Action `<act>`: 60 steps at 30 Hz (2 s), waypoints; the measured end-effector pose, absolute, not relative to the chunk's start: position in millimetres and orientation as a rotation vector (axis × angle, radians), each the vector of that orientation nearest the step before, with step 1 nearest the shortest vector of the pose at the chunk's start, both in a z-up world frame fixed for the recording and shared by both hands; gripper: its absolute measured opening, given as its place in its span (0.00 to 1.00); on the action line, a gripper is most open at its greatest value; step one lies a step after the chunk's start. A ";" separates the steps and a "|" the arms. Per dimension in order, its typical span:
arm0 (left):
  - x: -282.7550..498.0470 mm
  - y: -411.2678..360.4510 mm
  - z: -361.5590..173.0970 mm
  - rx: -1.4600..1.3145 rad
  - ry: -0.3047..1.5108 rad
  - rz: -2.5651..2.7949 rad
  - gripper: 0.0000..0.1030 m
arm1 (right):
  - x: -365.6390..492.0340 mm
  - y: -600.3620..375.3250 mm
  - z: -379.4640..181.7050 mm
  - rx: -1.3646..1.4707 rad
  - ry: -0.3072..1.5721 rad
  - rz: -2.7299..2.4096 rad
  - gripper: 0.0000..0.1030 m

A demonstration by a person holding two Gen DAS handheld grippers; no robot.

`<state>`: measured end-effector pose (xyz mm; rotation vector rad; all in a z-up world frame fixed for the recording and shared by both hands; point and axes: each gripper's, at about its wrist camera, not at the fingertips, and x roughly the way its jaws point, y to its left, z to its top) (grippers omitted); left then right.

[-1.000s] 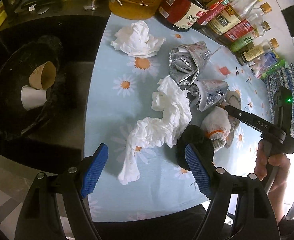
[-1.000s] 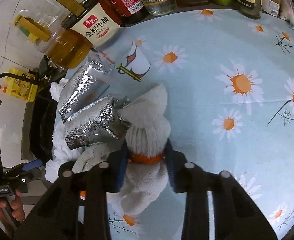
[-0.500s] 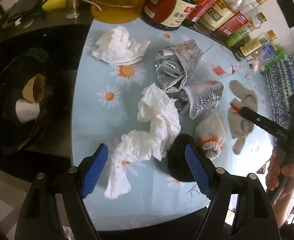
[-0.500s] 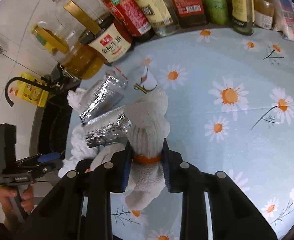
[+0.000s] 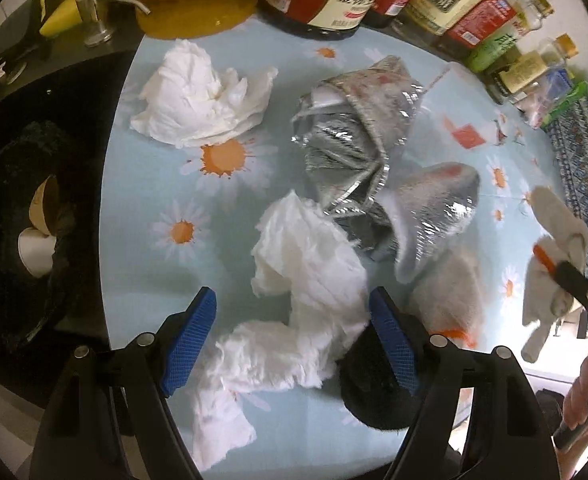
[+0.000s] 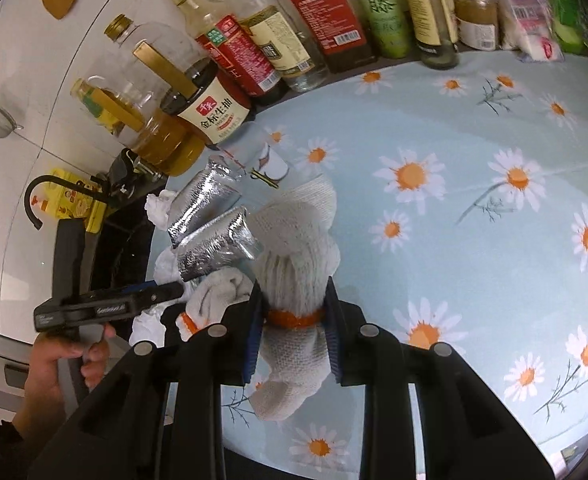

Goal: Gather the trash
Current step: 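Grasp the crumpled tissue with the left tool while the right tool grasps the white glove, then carry the tissue and glove over the trash bin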

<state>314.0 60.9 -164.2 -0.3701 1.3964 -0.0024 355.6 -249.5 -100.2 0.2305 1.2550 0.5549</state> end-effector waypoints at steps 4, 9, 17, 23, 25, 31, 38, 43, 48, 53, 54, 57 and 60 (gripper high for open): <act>317.9 59.7 -167.3 -0.370 1.396 0.000 0.60 | 353.0 -252.8 -104.8 0.245 1.268 0.556 0.28; 320.0 52.3 -169.5 -0.355 1.391 -0.008 0.44 | 351.4 -251.5 -107.5 0.246 1.279 0.569 0.28; 314.5 57.4 -161.2 -0.392 1.339 -0.023 0.24 | 348.3 -244.0 -102.5 0.214 1.273 0.587 0.28; 305.6 66.5 -149.8 -0.414 1.310 -0.055 0.21 | 344.1 -227.4 -95.1 0.188 1.263 0.597 0.28; 300.3 71.8 -143.6 -0.419 1.299 -0.070 0.21 | 341.7 -220.5 -91.5 0.184 1.258 0.601 0.28; 287.7 85.9 -120.2 -0.428 1.256 -0.114 0.21 | 332.4 -193.4 -79.0 0.157 1.243 0.611 0.28; 272.7 111.6 -98.1 -0.432 1.203 -0.141 0.21 | 321.5 -152.4 -71.9 0.131 1.231 0.639 0.28; 262.8 135.8 -86.3 -0.443 1.169 -0.137 0.21 | 312.7 -120.4 -68.5 0.106 1.226 0.668 0.28; 252.4 164.4 -77.5 -0.463 1.139 -0.126 0.21 | 307.0 -83.4 -67.3 0.080 1.224 0.698 0.28; 239.0 199.4 -71.6 -0.479 1.113 -0.098 0.21 | 301.6 -48.3 -67.7 0.057 1.224 0.730 0.28; 236.0 208.3 -71.0 -0.483 1.109 -0.089 0.21 | 300.4 -39.4 -68.2 0.052 1.224 0.739 0.28; 229.0 226.8 -69.3 -0.490 1.100 -0.073 0.21 | 297.3 -16.7 -69.7 0.045 1.220 0.763 0.28; 221.2 248.6 -64.0 -0.492 1.086 -0.057 0.21 | 293.7 5.6 -72.8 0.043 1.220 0.787 0.28</act>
